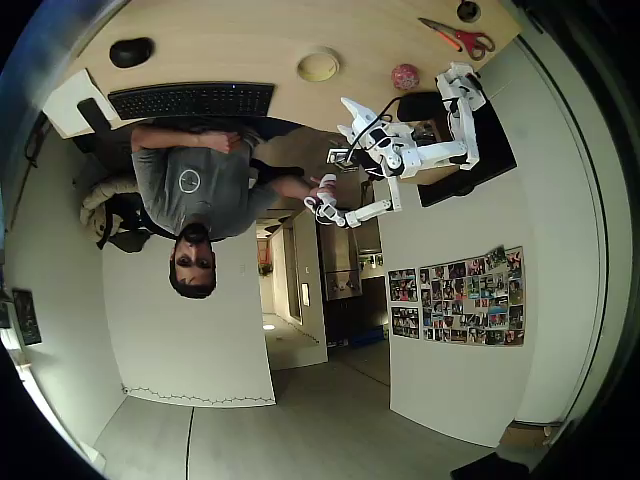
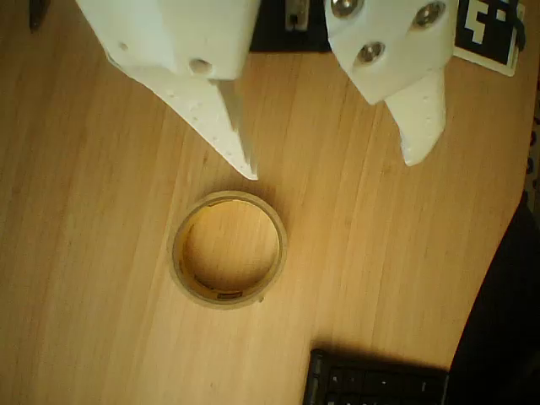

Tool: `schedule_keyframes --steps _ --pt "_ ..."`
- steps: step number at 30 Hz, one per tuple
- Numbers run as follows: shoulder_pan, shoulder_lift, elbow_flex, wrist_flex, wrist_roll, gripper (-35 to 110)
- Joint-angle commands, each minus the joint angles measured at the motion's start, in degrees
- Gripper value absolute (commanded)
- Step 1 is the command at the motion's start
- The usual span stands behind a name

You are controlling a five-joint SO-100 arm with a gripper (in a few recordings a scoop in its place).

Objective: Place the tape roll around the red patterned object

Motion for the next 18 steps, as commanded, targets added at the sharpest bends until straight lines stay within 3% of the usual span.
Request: schedule_keyframes --steps 1,18 --pt "-10.46 1.58 1.05 -13.27 7.65 24" --pt "-10.46 1.67 2.46 -13.10 8.35 27"
